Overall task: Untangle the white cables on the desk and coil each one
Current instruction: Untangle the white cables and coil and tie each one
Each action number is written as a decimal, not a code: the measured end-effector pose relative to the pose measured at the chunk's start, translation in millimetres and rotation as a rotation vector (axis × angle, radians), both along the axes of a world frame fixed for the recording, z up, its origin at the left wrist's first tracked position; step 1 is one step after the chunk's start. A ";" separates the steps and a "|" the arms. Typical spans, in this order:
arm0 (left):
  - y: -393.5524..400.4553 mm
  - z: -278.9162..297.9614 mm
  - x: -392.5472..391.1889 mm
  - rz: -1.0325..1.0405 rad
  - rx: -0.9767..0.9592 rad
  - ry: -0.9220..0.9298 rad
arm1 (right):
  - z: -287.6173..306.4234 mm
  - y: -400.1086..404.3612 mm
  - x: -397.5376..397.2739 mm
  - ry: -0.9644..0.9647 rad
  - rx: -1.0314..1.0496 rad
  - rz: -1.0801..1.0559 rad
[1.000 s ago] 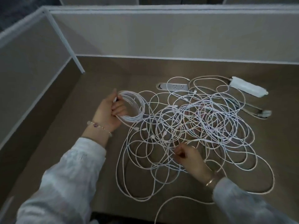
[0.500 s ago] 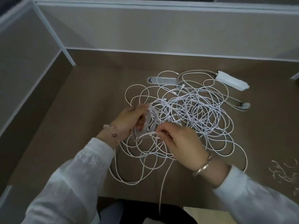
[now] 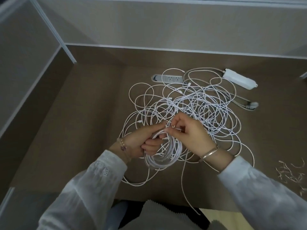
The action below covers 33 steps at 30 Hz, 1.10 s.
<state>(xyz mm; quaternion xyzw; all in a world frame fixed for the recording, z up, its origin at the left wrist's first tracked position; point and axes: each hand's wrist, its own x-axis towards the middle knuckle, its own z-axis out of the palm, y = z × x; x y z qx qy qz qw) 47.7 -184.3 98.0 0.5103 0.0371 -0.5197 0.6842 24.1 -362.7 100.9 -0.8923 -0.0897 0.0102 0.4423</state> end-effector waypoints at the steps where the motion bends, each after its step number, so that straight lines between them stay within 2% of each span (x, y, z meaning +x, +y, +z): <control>1: 3.0 -2.8 -1.5 -0.008 -0.022 0.011 | -5.8 -1.7 2.2 0.089 0.133 0.000; 3: 10.7 -8.2 -2.7 0.030 -0.080 0.059 | -18.1 -8.3 4.4 0.267 0.379 -0.005; 5: 20.8 -15.1 -1.6 0.108 -0.130 0.119 | -32.4 -18.1 3.1 0.405 0.490 -0.025; 7: 33.3 -22.2 0.6 0.180 -0.184 0.177 | -47.3 -27.9 -0.2 0.476 0.526 -0.066; 12: 77.0 -42.2 11.4 0.314 -0.441 0.284 | -76.5 -50.8 -11.4 0.501 0.513 -0.212; 15: 95.8 -44.6 14.5 0.413 -0.424 0.255 | -89.7 -56.1 -23.0 0.522 0.392 -0.232; 20: 101.1 -40.4 13.9 0.551 -0.329 0.144 | -98.7 -41.3 -38.5 0.223 -0.174 -0.111; 23: 93.0 -37.0 14.9 0.664 -0.268 0.141 | -78.5 -13.7 -47.5 0.131 -0.388 0.037; 28: 69.5 -36.6 17.1 0.714 -0.096 0.008 | -33.9 33.2 -54.0 0.087 -0.569 0.313; 33: 39.8 -33.8 9.1 0.607 0.188 -0.215 | -6.4 53.1 -46.3 0.019 -0.629 0.416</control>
